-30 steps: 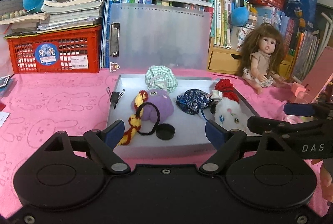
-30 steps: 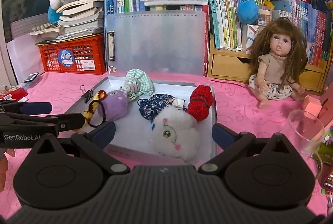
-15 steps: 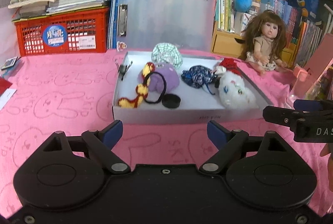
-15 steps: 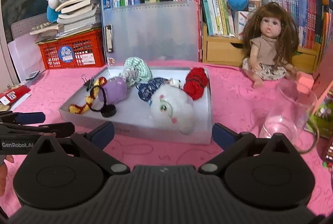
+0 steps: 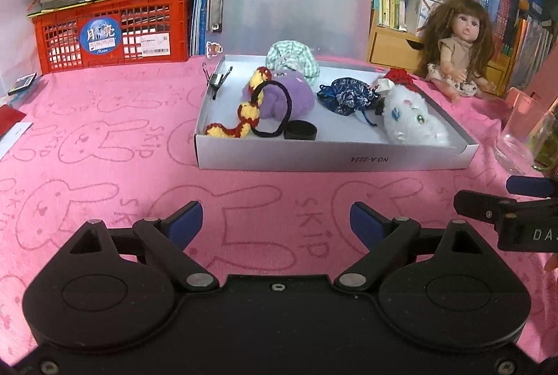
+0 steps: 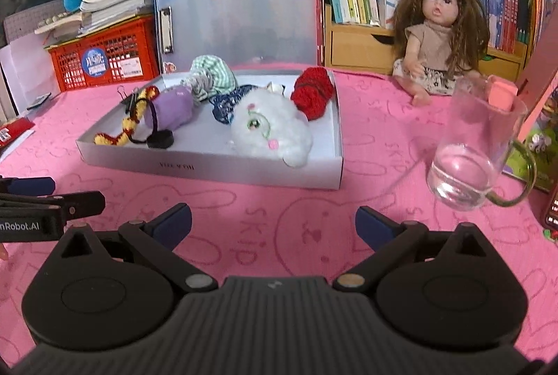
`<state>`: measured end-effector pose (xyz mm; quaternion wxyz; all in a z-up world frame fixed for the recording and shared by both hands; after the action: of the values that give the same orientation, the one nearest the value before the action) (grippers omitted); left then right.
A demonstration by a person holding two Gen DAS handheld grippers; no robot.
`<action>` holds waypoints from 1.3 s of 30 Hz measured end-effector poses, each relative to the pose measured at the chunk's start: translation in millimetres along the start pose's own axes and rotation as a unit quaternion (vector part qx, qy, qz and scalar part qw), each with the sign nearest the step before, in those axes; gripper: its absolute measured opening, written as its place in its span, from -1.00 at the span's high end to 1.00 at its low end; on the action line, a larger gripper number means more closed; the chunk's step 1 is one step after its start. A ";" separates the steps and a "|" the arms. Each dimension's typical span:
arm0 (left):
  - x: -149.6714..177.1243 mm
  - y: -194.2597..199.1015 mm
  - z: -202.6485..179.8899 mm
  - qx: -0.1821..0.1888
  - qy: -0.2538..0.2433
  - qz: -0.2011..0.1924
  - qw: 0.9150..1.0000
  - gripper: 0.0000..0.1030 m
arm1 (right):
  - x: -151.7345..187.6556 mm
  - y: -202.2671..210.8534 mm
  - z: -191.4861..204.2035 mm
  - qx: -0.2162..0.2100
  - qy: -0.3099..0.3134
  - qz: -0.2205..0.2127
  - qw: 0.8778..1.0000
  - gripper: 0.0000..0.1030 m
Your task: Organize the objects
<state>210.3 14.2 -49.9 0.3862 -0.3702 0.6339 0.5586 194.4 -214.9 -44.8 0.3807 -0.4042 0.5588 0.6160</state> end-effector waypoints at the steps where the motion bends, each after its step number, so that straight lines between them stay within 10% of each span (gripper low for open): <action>1: 0.9 -1.0 0.2 -0.001 0.000 0.001 1.000 -0.79 | 1.7 -0.6 -0.1 0.001 0.001 0.001 1.000 -1.00; 39: 16.4 -16.9 -2.7 -0.016 -0.036 0.015 0.999 -1.00 | 23.0 -17.8 -3.8 0.025 0.010 0.030 0.999 -1.00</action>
<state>218.3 9.1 -71.7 0.3943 -0.3463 0.6161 0.5874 202.2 -216.7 -73.0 0.3663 -0.3841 0.5895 0.6089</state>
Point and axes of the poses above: each gripper's, at about its wrist camera, not at the fingertips, and y roughly against the way its jaws point, z to its left, x to its underside, the point moved 9 cm from there along -y, roughly the way its jaws point, and after that the axes turned 13 degrees about -z, right-handed, at the moved point
